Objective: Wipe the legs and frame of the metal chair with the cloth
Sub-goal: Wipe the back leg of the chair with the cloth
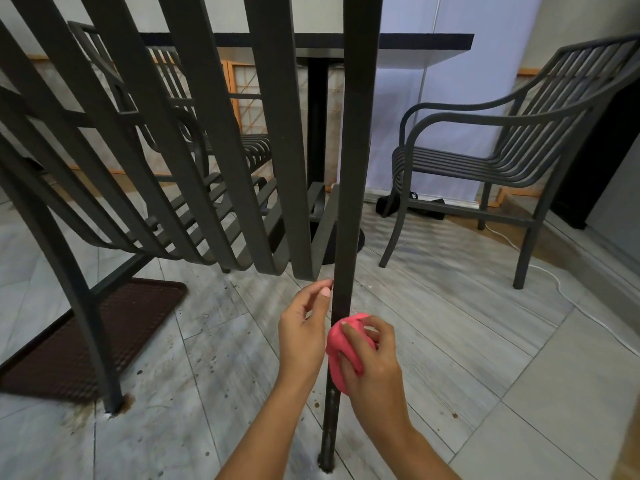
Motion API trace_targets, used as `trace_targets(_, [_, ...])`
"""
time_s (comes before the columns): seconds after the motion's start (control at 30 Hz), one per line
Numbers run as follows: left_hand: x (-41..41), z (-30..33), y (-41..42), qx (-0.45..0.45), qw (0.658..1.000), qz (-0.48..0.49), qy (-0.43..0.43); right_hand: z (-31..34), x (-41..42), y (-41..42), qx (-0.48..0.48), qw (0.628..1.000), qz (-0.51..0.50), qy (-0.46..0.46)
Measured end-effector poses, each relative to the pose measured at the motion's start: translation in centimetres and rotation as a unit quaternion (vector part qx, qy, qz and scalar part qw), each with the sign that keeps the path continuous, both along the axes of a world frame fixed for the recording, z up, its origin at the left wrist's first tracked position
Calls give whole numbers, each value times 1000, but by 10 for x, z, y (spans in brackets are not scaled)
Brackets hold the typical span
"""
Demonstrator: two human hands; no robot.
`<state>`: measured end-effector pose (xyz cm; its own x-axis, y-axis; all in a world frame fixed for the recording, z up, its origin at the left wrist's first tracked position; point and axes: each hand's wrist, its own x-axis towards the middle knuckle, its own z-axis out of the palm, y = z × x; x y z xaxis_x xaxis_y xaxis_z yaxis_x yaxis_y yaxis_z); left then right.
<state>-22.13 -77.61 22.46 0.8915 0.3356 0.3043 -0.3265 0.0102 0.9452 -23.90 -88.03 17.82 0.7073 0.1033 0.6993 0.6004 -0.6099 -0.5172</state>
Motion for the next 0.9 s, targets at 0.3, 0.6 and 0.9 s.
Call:
trace_targets(0.3, [10,-12,-3,-14,1000,4,13,-8,4,-7,32,999,-40,15])
trace_targets(0.6, [17,-15,2,-11,1000,2,2,-24,11,7,90,996,3,18])
trace_targets(0.9, [18,-17,1,-25,999,-6,-19,-46,7,5,71,997,-3,39])
